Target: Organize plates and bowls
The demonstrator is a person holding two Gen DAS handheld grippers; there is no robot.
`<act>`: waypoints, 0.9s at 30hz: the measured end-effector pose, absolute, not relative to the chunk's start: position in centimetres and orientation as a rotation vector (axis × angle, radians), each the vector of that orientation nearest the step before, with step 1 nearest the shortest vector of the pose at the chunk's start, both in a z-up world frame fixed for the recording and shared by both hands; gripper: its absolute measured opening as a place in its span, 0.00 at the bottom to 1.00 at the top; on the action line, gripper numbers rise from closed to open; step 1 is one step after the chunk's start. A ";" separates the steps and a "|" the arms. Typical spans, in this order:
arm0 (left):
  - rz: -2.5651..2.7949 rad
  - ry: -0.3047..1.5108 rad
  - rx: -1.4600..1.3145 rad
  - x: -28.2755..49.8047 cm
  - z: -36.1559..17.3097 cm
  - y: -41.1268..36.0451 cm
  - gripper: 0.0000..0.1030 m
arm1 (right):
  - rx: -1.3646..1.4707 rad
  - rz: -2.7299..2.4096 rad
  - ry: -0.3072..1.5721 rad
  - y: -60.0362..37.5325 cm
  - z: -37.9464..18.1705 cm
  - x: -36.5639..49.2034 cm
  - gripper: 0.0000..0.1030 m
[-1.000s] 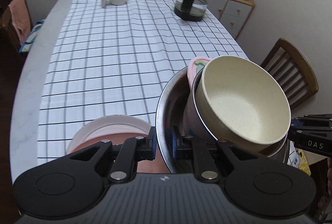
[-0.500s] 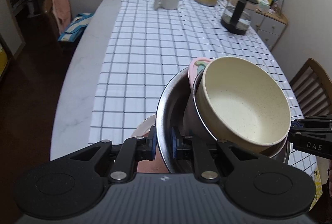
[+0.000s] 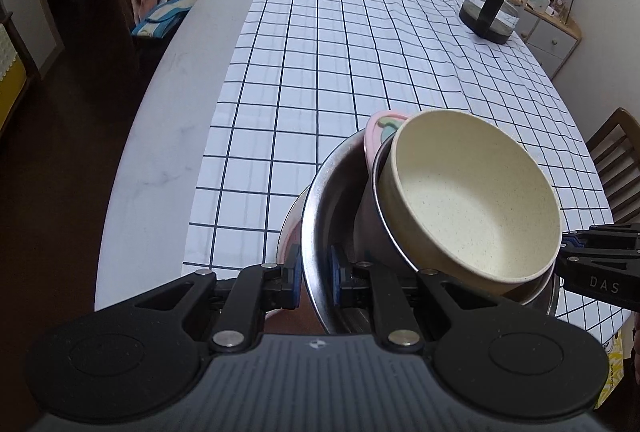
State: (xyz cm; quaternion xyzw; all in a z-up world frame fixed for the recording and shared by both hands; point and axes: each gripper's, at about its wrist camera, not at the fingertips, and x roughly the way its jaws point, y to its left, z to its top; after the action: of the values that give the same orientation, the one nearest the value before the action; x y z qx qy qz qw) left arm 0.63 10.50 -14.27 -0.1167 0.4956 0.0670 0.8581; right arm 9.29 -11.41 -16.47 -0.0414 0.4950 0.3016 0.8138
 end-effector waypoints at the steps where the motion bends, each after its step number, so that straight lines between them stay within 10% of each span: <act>1: 0.142 1.043 -0.248 0.6 -14.5 10.6 0.13 | -0.091 0.641 1.060 -11.3 -16.6 9.3 0.15; 27: 0.112 1.067 -0.245 0.7 -17.5 11.3 0.14 | -0.135 0.583 1.106 -9.4 -19.4 9.3 0.16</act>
State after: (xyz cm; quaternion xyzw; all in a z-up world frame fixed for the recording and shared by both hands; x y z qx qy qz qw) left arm 0.74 11.35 -17.54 -0.1163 0.5069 0.0530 0.8525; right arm 9.33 -9.42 -19.35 -0.0632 0.5174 0.2726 0.8087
